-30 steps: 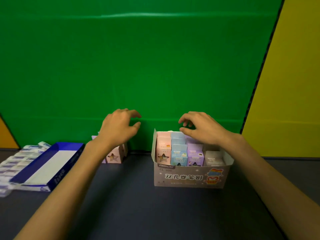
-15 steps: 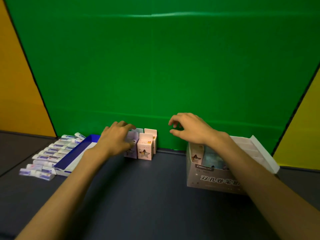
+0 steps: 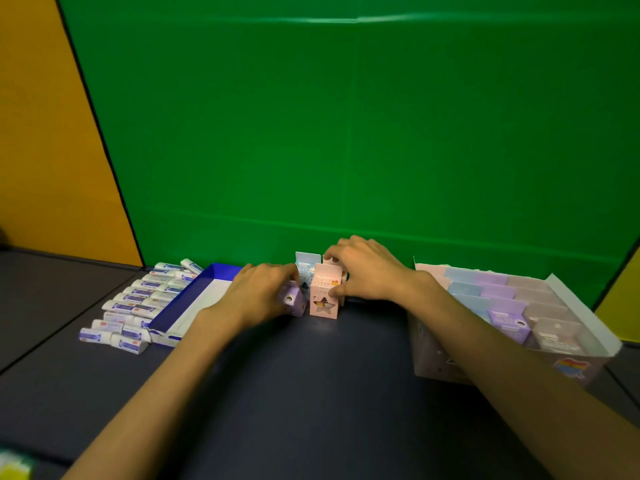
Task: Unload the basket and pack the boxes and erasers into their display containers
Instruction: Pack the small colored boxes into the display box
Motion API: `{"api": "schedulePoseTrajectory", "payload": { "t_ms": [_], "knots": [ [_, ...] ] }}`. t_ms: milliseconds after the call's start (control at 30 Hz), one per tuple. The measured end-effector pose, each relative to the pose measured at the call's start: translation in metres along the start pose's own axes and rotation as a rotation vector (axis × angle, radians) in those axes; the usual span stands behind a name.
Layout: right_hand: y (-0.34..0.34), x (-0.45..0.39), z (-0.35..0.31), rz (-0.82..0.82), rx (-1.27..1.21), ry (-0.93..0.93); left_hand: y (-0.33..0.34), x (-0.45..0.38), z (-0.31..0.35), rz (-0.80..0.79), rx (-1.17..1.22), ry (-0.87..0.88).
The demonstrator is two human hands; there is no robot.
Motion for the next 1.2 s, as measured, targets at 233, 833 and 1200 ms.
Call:
{"api": "schedulePoseTrajectory", "payload": {
  "t_ms": [233,833,1200],
  "knots": [
    [0.005,-0.008,-0.013,0.017,-0.033,-0.023,-0.037,0.017,-0.016,0.208,0.185,-0.105],
    [-0.068,0.042,0.027,0.174,-0.388,0.038,-0.078,0.012,0.029,0.630,0.485,-0.014],
    [-0.103,0.122,0.106,0.286,-0.381,0.196,-0.077,-0.023,0.109,0.569,0.597,0.129]
  ]
}}
Point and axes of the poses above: each hand's wrist, its own x-axis away from the middle knuckle, its own y-axis out of the palm, z = x × y, the point moved 4 cm from there along -x, towards the middle knuckle, and after that the axes turned 2 degrees about y, right-handed, at the moved point
